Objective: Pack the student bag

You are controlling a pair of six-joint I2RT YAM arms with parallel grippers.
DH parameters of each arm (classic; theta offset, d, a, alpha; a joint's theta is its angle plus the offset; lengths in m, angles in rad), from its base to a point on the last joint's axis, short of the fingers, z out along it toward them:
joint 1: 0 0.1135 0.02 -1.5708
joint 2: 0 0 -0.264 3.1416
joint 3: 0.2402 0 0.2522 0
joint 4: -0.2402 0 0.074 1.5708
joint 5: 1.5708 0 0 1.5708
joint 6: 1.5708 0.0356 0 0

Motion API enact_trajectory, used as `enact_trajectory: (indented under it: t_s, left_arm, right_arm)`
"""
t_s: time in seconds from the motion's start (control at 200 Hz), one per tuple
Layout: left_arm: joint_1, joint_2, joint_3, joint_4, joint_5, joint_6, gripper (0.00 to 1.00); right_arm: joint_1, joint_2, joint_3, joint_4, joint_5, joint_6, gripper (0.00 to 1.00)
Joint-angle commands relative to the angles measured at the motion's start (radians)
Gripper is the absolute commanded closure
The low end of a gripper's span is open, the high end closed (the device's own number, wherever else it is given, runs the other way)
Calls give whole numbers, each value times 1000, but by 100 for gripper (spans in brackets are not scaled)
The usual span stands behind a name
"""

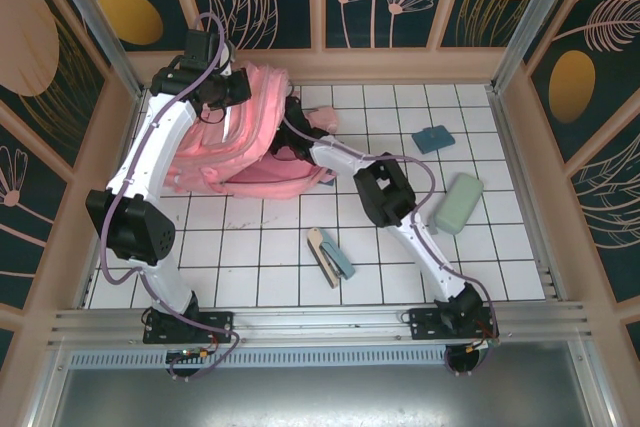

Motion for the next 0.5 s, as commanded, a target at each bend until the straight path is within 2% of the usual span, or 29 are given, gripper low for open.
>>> enact_trajectory:
  t_s: [0.0,0.195,0.495]
  left_arm:
    - [7,-54,13,107,-4,-1,100]
    - [7,-47,11,113,-1,-3,100]
    - [7,-43,10,116,17,-9,100]
  right_arm:
    - [-2,-153,-83,-50,27,-81,69]
    - [-6,-156,-169,-73,10,-46,64]
    - [-2,-37,-88,-44,-26,17,65]
